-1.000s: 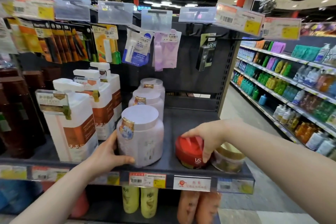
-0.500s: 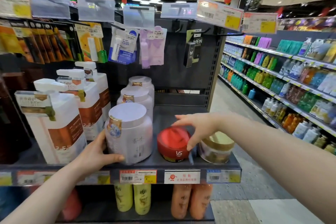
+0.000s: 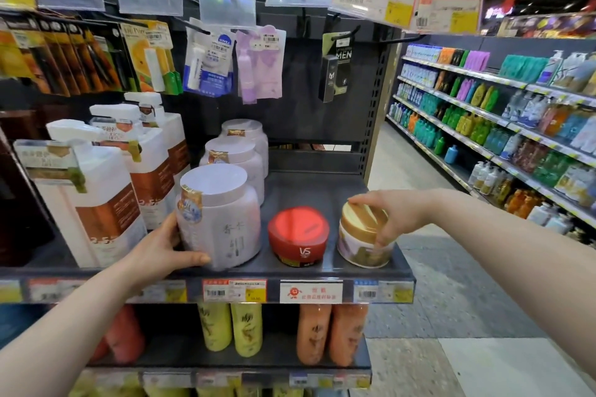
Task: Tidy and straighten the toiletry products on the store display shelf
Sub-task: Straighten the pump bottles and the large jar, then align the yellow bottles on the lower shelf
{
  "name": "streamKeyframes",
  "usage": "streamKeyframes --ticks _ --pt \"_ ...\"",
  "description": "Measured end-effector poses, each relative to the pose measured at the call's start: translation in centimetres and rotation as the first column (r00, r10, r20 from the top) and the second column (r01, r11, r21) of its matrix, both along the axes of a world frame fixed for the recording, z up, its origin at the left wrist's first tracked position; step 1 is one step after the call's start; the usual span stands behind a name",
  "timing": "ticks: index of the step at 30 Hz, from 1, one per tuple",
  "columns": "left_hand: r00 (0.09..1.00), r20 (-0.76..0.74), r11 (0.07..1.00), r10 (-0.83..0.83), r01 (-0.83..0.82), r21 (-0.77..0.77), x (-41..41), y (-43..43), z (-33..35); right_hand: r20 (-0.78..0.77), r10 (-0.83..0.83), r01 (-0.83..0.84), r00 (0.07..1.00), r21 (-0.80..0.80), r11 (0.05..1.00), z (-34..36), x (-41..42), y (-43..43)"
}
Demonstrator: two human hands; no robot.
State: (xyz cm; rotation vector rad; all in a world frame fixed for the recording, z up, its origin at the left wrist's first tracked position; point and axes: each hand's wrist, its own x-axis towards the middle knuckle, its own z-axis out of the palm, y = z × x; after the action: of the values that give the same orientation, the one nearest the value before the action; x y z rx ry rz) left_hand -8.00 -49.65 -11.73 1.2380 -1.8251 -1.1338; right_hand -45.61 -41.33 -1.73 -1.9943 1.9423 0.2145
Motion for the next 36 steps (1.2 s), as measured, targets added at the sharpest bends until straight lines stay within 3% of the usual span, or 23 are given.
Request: streamKeyframes --ticks 3,7,11,14,16,18,20,22,25,29,33,36 --pt "1.000 0.020 1.000 0.002 -0.002 -0.007 -0.1 0.3 0.3 0.019 -0.013 0.013 1.000 0.011 1.000 -0.3 0.0 -0.2" --pt "0.981 0.188 0.998 0.051 -0.041 -0.057 0.0 0.8 1.1 0.001 -0.027 0.027 1.000 0.024 0.999 -0.4 0.4 -0.2" --pt "0.921 0.305 0.964 0.244 -0.195 -0.182 -0.5 3.0 0.9 -0.177 0.062 -0.079 0.982 -0.089 0.993 -0.4 1.7 0.5" --pt "0.875 0.165 0.860 0.455 -0.383 -0.338 -1.0 6.0 -0.1 0.065 0.311 -0.256 0.948 -0.421 0.870 -1.0 3.9 2.0" --pt "0.822 0.072 0.758 0.565 -0.483 -0.438 -1.0 8.3 -1.2 0.227 0.512 -0.289 0.829 -0.609 0.739 -1.8 6.1 3.6" --pt "0.814 0.033 0.736 0.581 -0.507 -0.448 -1.1 10.2 -2.4 0.336 0.612 -0.301 0.716 -0.643 0.705 -3.5 8.2 5.5" --pt "0.834 0.059 0.784 0.549 -0.489 -0.383 -1.0 11.6 -3.8 0.437 0.612 -0.324 0.659 -0.569 0.756 -6.1 10.2 6.8" --pt "0.840 0.117 0.827 0.530 -0.481 -0.293 -0.4 12.2 -5.4 0.480 0.575 -0.354 0.663 -0.476 0.805 -9.1 11.8 7.6" --pt "0.839 0.221 0.868 0.497 -0.476 -0.145 0.6 12.2 -7.7 0.516 0.433 -0.335 0.739 -0.277 0.901 -13.4 13.5 7.5" --pt "0.869 0.303 0.908 0.391 -0.418 0.030 1.7 10.7 -10.7 0.535 0.139 -0.110 0.833 -0.086 0.990 -18.6 15.0 6.0" --pt "0.879 0.408 0.944 0.246 -0.313 0.105 2.4 8.3 -14.2 0.567 -0.244 0.246 0.786 0.076 0.966 -23.7 17.2 4.6" --pt "0.897 0.406 0.957 0.173 -0.251 0.146 2.6 6.0 -17.0 0.547 -0.391 0.405 0.740 0.101 0.909 -27.8 18.6 3.3"
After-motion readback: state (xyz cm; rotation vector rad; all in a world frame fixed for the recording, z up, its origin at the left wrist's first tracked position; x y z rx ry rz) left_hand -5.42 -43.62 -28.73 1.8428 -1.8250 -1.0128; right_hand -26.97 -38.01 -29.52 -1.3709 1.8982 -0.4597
